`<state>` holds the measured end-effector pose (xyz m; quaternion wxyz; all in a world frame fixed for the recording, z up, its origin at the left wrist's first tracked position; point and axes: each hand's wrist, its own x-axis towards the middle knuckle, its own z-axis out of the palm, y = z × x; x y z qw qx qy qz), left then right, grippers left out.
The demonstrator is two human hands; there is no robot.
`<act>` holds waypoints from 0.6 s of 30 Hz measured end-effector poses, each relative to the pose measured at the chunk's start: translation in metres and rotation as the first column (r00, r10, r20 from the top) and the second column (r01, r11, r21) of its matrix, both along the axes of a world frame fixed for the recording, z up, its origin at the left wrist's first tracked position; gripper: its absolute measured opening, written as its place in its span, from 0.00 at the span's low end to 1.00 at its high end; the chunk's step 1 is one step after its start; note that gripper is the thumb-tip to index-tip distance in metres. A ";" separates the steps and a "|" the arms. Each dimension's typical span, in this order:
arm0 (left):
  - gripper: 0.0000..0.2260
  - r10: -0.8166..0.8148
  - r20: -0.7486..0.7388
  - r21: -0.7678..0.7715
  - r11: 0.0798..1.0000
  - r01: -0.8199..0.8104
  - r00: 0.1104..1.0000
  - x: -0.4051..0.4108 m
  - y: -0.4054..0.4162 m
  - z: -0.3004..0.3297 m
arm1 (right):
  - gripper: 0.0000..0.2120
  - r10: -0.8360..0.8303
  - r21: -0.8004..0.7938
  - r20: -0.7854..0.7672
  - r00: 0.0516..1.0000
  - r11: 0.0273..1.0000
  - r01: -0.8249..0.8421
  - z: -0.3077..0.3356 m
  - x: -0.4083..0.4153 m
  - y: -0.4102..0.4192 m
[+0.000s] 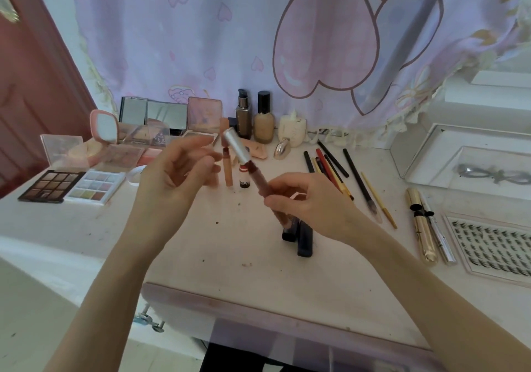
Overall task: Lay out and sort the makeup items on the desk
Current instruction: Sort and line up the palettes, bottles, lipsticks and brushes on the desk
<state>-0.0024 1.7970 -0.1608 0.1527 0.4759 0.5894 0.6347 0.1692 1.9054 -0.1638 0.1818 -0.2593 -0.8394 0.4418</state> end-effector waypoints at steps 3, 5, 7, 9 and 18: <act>0.07 0.171 -0.253 -0.171 0.961 -0.218 0.952 -0.014 -0.008 -0.026 | 0.04 -0.069 0.001 -0.099 0.993 0.998 0.069 -0.004 -0.022 -0.001; 0.09 0.248 -0.415 -0.242 0.898 -0.369 0.875 -0.024 -0.017 -0.047 | 0.03 -0.105 -0.007 -0.156 0.982 0.994 0.106 -0.008 -0.039 -0.005; 0.10 0.289 -0.512 -0.274 0.838 -0.472 0.809 -0.032 -0.026 -0.062 | 0.05 -0.121 0.001 -0.179 0.976 0.992 0.123 -0.013 -0.057 -0.010; 0.12 0.279 -0.601 -0.307 0.784 -0.539 0.749 -0.040 -0.033 -0.071 | 0.05 -0.124 0.015 -0.168 0.978 0.992 0.128 -0.019 -0.075 -0.012; 0.43 -0.089 -0.751 -0.562 0.607 -0.562 0.654 -0.052 -0.031 -0.086 | 0.04 -0.183 0.095 -0.088 0.979 0.977 0.191 -0.033 -0.116 -0.010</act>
